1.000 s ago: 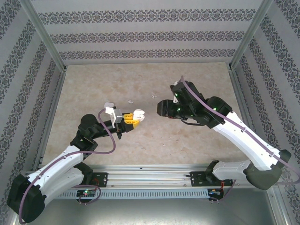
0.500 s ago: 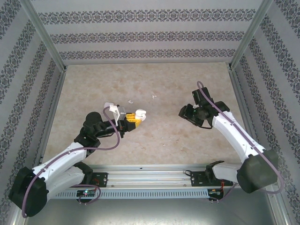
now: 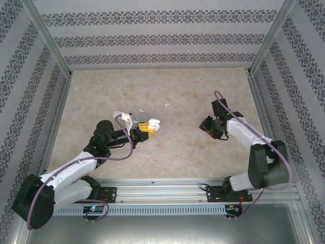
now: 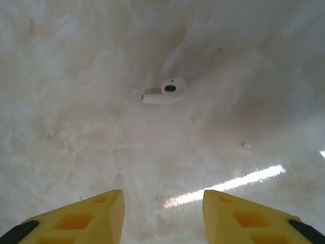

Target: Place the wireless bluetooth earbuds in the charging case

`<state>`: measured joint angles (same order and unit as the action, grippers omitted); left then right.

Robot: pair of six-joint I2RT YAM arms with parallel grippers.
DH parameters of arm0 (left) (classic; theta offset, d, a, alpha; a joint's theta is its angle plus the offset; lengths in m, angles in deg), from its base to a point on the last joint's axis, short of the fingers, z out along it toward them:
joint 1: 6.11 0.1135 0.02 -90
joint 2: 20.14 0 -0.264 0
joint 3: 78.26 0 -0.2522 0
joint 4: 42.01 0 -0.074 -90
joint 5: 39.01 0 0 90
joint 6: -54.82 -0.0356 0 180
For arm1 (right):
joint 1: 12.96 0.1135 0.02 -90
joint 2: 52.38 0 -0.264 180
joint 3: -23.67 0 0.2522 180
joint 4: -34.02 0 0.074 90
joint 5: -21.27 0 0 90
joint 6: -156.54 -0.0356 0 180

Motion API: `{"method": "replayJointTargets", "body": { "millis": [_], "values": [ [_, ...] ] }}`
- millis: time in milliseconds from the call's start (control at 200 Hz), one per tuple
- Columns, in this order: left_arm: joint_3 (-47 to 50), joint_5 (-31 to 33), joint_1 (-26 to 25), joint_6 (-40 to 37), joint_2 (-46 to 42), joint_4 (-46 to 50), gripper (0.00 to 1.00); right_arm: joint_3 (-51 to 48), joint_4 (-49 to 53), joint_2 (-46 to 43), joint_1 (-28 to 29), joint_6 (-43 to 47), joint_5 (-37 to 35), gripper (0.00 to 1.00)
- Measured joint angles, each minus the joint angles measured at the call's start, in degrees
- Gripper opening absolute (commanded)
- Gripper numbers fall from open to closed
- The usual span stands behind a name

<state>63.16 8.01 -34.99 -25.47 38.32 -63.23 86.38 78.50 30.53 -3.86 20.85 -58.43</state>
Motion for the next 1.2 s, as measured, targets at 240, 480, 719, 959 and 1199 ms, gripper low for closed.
{"method": "replayJointTargets", "body": {
  "millis": [240, 480, 719, 959, 1199],
  "values": [
    [0.0, 0.0, 0.0, 0.0, 1.5, -0.7, 0.00, 1.3, -3.0, 7.6, 0.0, 0.3, -0.4, 0.40],
    [0.0, 0.0, 0.0, 0.0, 1.6, -0.7, 0.00, 4.8, -3.2, 12.0, 0.0, 1.1, -2.0, 0.39],
    [0.0, 0.0, 0.0, -0.1, 1.6, -0.7, 0.00, 9.0, -2.7, 16.0, 0.0, 3.6, -3.0, 0.35],
    [0.0, 0.0, 0.0, -0.3, 1.6, -0.7, 0.00, 14.0, -0.5, 19.7, 0.0, 7.2, -3.9, 0.35],
    [0.0, 0.0, 0.0, -0.3, 1.5, -0.6, 0.00, 17.6, 3.3, 21.3, 0.8, 10.6, -5.1, 0.34]
  ]
}}
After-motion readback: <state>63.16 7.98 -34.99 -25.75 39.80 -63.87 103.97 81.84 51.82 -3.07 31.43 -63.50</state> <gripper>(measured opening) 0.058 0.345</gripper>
